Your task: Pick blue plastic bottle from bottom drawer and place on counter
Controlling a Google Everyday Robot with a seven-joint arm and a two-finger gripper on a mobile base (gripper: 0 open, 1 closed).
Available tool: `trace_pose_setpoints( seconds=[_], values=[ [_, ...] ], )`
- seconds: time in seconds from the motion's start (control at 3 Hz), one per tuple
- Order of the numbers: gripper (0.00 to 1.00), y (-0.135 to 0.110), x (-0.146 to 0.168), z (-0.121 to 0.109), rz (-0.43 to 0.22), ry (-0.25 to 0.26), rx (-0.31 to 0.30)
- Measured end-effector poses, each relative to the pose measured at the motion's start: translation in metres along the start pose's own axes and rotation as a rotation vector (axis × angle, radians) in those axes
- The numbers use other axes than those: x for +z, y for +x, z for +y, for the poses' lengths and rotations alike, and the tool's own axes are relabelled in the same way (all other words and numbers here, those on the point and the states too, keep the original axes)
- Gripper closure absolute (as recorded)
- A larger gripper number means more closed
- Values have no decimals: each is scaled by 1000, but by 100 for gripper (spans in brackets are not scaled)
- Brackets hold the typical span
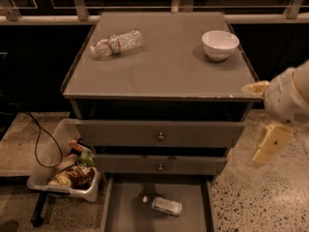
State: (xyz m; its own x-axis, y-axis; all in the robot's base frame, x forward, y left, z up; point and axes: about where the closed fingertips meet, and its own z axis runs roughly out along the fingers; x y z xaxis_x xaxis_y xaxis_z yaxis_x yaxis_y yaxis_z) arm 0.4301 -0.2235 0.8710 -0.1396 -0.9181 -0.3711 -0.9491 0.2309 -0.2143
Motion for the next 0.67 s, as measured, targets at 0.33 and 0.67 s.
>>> trace_pose_setpoints(
  seconds=[0.33,0.67],
  values=[
    [0,2,1,-4,-7,27,-51],
    [0,1,1,-3,-6,25,-51]
  ],
)
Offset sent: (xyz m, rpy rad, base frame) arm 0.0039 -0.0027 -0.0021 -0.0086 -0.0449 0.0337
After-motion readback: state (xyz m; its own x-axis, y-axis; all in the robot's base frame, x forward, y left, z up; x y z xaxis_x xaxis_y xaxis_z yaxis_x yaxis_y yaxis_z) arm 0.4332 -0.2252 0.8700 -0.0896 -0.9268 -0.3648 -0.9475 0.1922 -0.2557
